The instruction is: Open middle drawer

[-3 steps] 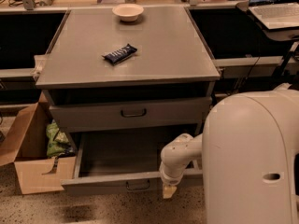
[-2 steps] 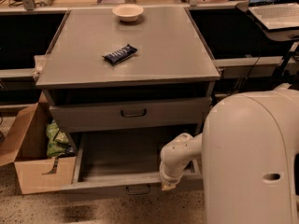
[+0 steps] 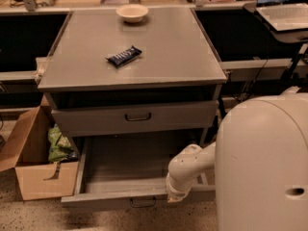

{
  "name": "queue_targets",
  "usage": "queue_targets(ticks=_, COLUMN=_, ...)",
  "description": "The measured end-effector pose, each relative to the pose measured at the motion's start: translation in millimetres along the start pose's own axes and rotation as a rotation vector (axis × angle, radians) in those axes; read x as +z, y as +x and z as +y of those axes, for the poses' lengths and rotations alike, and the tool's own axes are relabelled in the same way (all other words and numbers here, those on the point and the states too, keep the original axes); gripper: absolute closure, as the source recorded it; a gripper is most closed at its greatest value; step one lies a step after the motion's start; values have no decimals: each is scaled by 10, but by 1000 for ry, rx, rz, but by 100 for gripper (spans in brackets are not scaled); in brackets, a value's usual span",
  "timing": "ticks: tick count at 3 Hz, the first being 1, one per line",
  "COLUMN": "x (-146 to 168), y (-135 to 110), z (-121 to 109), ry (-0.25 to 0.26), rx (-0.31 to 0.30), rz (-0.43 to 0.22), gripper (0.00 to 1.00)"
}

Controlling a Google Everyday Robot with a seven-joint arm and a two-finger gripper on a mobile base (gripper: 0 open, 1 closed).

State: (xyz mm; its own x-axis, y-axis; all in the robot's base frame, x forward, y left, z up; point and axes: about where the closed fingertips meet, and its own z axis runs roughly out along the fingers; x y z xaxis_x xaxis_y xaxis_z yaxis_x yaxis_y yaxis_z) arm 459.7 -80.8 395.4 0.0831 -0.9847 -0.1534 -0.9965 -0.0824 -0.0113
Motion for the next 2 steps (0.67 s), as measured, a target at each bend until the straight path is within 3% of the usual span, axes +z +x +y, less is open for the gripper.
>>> queue_targets(ticks=1, x=0, y=0, z=0, ry=0, rx=0, rz=0, gripper=100)
queue_targets(ticks=2, x=20, y=36, z=151, ry=9, rx=12, rz=-16, gripper=96)
